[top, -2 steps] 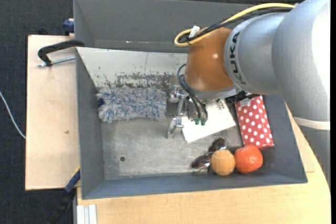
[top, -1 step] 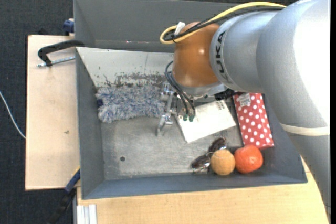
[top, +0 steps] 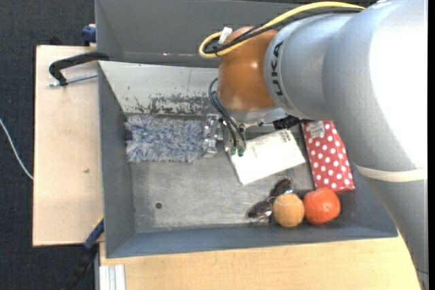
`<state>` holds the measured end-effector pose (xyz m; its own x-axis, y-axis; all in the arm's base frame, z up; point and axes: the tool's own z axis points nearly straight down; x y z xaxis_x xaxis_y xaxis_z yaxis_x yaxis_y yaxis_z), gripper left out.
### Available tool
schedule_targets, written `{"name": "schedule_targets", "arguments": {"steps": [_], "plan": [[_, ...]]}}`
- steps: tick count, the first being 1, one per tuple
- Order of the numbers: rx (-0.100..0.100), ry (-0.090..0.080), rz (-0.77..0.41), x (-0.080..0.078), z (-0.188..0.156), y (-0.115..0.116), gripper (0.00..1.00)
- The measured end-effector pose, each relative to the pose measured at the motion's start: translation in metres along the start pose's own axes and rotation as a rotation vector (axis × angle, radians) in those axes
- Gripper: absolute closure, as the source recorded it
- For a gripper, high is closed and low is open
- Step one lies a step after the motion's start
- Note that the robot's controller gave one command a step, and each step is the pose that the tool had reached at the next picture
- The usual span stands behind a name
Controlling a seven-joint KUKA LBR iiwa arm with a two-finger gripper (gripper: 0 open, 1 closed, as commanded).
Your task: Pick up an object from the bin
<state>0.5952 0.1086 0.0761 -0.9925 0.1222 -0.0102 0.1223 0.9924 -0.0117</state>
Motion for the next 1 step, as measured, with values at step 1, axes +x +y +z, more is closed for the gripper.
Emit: {"name": "schedule_targets", "arguments": {"steps": [1], "plan": [[0.0,0.0,0.0,0.0001,0.0,0.0001,1.0]]}}
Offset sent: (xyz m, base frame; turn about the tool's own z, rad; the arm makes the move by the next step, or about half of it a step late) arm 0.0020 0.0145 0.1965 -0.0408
